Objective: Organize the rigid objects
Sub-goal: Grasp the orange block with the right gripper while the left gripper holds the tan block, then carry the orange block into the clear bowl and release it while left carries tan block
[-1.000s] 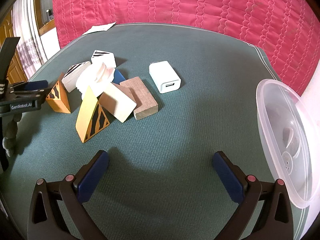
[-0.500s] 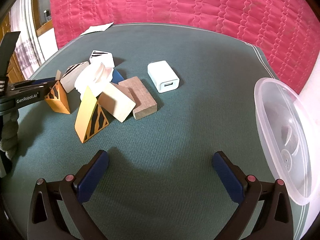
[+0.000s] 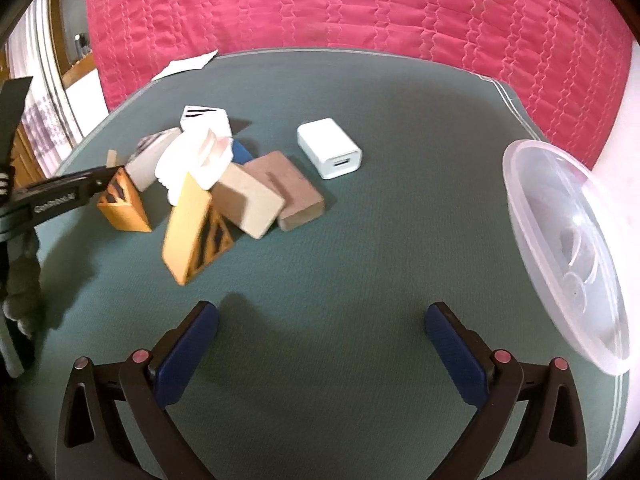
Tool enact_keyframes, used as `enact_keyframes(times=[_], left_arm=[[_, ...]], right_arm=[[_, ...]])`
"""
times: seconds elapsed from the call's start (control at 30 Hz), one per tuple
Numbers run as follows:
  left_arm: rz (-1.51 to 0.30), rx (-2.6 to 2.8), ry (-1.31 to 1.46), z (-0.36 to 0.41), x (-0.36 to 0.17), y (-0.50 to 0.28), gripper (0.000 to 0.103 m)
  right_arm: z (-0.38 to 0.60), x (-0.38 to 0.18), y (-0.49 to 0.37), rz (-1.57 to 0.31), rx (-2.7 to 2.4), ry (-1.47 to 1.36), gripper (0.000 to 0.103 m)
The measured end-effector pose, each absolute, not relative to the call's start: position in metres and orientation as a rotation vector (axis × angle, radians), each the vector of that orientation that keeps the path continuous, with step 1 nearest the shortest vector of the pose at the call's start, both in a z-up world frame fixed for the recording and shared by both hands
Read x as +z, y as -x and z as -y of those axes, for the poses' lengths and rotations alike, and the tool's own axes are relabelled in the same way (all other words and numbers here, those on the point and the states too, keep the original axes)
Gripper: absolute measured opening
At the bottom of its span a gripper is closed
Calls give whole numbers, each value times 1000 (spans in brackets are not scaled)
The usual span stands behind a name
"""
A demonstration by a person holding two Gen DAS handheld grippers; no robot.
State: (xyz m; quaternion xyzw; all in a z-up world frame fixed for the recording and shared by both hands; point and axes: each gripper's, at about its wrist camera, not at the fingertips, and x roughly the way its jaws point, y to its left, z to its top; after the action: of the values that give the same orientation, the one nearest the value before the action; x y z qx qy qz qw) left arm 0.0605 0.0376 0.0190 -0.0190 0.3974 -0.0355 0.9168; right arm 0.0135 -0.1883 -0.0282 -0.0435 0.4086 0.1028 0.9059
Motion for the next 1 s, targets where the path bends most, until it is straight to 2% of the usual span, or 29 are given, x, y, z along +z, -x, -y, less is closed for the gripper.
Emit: enact_keyframes(times=[0.5,0.77,1.0], left_arm=[[-806,-1,87,-53,17,-56,34],[-803,-4,94,-55,17,-54,34],[-800,-6,100,-57,16,-52,34]], right_arm=[[139,-14,-16,-852,336,-35,66],[124,-15,-33,-845,279,-44,41],[128,-17,-18,-832,293,-25,40]])
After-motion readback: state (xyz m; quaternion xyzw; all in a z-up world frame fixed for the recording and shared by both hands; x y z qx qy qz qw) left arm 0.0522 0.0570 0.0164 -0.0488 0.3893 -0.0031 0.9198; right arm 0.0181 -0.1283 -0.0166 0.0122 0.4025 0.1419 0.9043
